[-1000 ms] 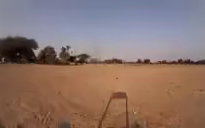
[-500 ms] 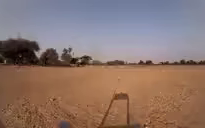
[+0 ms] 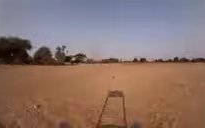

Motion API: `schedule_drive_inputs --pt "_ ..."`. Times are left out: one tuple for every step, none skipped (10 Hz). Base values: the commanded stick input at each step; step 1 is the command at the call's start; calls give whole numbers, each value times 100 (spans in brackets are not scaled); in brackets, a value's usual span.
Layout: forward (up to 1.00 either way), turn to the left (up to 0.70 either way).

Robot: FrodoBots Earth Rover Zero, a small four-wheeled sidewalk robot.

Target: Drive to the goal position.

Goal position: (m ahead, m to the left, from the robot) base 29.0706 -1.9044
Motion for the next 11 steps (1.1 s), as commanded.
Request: schedule_drive_inputs --pt "70 0" --pt "70 0" --pt "70 0" --pt "70 0" --pt "70 0" --pt "70 0" --pt "70 0" --pt "70 0" --pt "70 0" --pt "70 0" --pt "70 -15"
